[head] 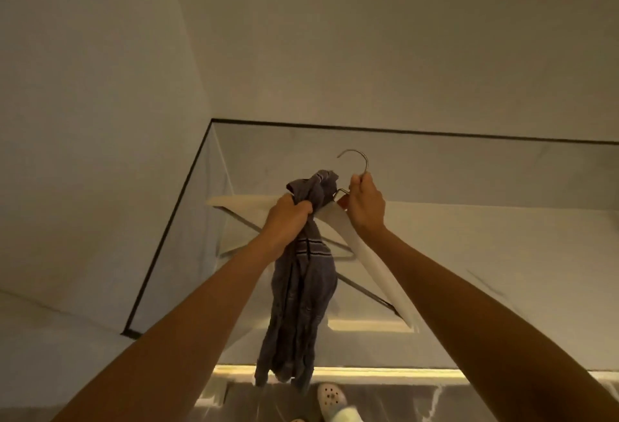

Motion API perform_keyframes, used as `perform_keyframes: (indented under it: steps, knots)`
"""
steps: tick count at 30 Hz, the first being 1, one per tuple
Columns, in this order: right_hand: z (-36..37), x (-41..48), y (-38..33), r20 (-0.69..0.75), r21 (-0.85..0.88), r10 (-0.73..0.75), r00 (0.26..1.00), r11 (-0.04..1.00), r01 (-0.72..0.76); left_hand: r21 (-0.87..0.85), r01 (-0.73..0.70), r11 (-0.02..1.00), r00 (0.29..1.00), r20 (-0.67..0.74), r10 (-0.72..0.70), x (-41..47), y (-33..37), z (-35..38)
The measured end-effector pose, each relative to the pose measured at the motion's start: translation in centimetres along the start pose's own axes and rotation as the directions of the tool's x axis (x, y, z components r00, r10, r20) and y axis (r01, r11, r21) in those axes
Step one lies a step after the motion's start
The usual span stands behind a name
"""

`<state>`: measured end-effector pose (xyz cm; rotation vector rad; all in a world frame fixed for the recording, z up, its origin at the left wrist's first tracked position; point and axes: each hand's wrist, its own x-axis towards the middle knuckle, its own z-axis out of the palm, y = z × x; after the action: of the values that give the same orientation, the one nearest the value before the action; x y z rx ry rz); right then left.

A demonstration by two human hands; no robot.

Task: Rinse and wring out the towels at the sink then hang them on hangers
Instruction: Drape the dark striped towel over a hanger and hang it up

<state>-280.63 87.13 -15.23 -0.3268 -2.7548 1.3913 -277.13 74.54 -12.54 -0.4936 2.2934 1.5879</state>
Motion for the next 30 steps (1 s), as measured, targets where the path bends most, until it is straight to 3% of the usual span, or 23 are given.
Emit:
perform_keyframes:
  steps: [6, 10, 13, 16, 19, 22, 30]
  knots:
    - [-9.5, -1.4, -7.2, -0.261, 0.22, -0.024, 0.965, 0.972, 0.084, -0.113, -0.129, 0.985, 0.987, 0.081, 0.139, -4.1, 8.3, 0.8]
    - [-15.3, -3.5, -9.5, -0.467, 0.372, 0.024, 0.884, 0.912, 0.171, -0.176, -0.214, 0.961, 0.967, 0.099, 0.233, -7.3, 12.9, 1.8]
    - [-18.0, -4.6, -10.3, -0.536, 0.436, 0.047, 0.843, 0.87, 0.229, -0.234, -0.221, 0.947, 0.955, 0.147, 0.259, -8.8, 15.5, 2.1]
    - [-20.9, -5.6, -10.6, -0.566, 0.507, 0.091, 0.819, 0.822, 0.259, -0.263, -0.24, 0.935, 0.931, 0.209, 0.298, -10.5, 17.4, 3.4]
    - [-24.0, -7.1, -9.8, -0.601, 0.539, 0.13, 0.789, 0.795, 0.279, -0.173, -0.354, 0.919, 0.898, 0.211, 0.386, -12.3, 18.5, 6.1]
    - [-26.5, -8.4, -8.5, -0.607, 0.549, 0.162, 0.778, 0.793, 0.263, -0.11, -0.368, 0.923, 0.895, 0.229, 0.383, -13.4, 19.1, 8.6]
    - [-37.3, -13.9, -3.0, -0.467, 0.653, 0.102, 0.878, 0.71, 0.265, 0.038, -0.321, 0.946, 0.938, 0.152, 0.312, -18.7, 22.2, 18.6]
